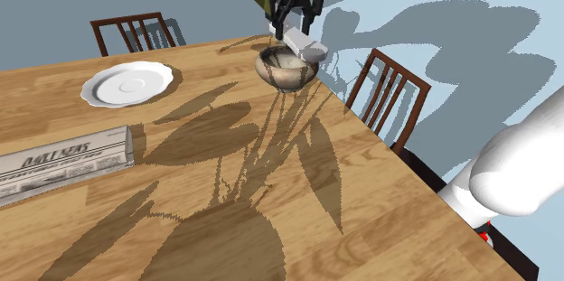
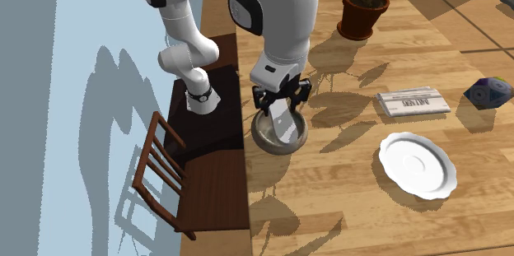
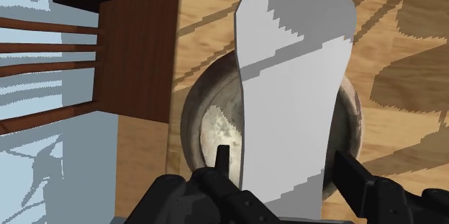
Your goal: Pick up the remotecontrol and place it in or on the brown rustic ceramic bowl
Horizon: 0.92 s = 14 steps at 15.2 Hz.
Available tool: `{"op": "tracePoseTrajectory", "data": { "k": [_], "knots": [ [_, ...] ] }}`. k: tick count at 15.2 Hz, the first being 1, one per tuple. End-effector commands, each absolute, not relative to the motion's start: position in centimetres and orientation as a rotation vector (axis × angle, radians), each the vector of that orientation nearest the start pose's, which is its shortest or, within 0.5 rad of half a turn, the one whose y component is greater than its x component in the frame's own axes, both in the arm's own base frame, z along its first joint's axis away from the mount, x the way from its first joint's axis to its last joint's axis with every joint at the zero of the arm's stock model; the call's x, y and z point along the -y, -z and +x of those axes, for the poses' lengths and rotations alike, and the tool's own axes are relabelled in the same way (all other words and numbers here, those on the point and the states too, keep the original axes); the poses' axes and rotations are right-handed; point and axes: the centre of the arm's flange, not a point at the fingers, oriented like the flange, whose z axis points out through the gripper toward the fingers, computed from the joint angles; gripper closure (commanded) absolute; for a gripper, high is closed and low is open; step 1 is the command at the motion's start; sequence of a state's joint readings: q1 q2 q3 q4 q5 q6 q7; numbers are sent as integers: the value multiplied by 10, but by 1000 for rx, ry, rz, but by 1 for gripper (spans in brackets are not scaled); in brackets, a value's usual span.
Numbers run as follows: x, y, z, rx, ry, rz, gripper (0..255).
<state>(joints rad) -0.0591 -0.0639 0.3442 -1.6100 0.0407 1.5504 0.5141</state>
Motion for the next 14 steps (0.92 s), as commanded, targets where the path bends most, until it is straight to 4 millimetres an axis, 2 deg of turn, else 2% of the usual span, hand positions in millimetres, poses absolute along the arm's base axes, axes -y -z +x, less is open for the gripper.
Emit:
{"op": "tracePoseTrajectory", "data": {
  "k": [1, 4, 12, 13, 14],
  "knots": [
    [-161, -626, 508, -356, -10, -3103, 255],
    [-161, -611, 508, -356, -10, -3103, 255],
    [-161, -611, 508, -356, -10, -3103, 255],
    [-161, -611, 508, -356, -10, -3103, 0],
    [-161, -611, 508, -356, -10, -3103, 0]
  ]
}}
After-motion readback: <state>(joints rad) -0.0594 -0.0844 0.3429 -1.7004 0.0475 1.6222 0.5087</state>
